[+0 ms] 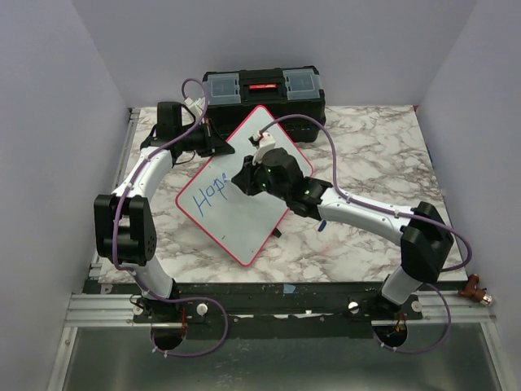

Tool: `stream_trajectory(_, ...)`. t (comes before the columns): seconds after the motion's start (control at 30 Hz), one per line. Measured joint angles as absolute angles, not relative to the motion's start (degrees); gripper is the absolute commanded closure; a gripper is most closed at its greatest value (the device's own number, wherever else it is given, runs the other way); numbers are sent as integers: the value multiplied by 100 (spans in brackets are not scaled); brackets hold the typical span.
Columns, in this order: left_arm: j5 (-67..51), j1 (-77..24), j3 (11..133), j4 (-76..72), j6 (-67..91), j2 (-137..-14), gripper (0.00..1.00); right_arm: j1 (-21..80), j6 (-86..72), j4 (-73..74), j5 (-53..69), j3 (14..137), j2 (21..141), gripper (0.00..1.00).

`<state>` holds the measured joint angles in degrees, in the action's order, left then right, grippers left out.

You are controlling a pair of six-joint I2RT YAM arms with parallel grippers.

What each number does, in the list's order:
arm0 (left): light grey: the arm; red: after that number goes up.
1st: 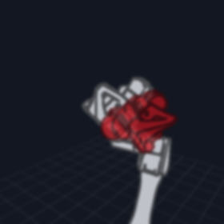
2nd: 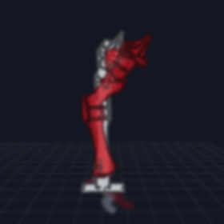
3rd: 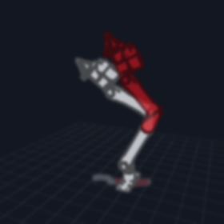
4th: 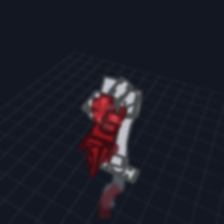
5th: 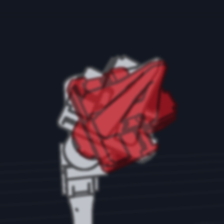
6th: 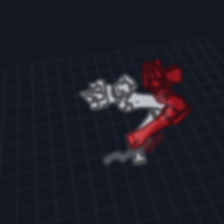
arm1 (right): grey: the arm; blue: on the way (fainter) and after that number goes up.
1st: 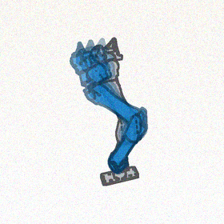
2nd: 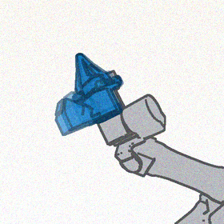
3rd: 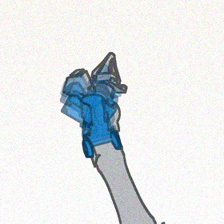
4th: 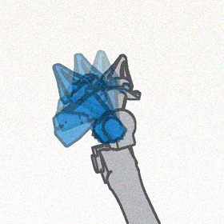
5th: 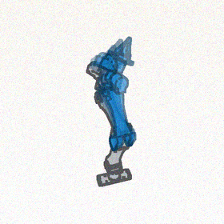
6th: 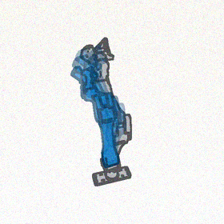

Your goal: Write a sentence on the whiteboard

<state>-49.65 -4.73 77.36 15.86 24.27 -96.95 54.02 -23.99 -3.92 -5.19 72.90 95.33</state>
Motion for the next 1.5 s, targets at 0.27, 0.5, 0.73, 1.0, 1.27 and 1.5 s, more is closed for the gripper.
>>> stream_trajectory(0.27,-4956,-473,7736,1590,2427,-9695,100,5402,-2462,-390,-464,7081,9419,99)
stream_trajectory(0.5,-4956,-473,7736,1590,2427,-9695,100,5402,-2488,-296,-701,7011,9362,99)
stream_trajectory(0.73,-4956,-484,7736,1594,2425,-9666,100,5408,-2193,189,-1424,7736,9572,99)
stream_trajectory(1.0,-4956,-489,7736,1592,2425,-9664,100,5393,-1730,176,-2036,8274,9539,99)
stream_trajectory(1.27,-4956,-489,7736,1592,2425,-9664,100,5358,-1605,115,-2171,7760,9268,99)
stream_trajectory(1.5,-4956,-491,7736,1592,2425,-9664,100,5107,-1684,110,-1712,7172,9041,99)
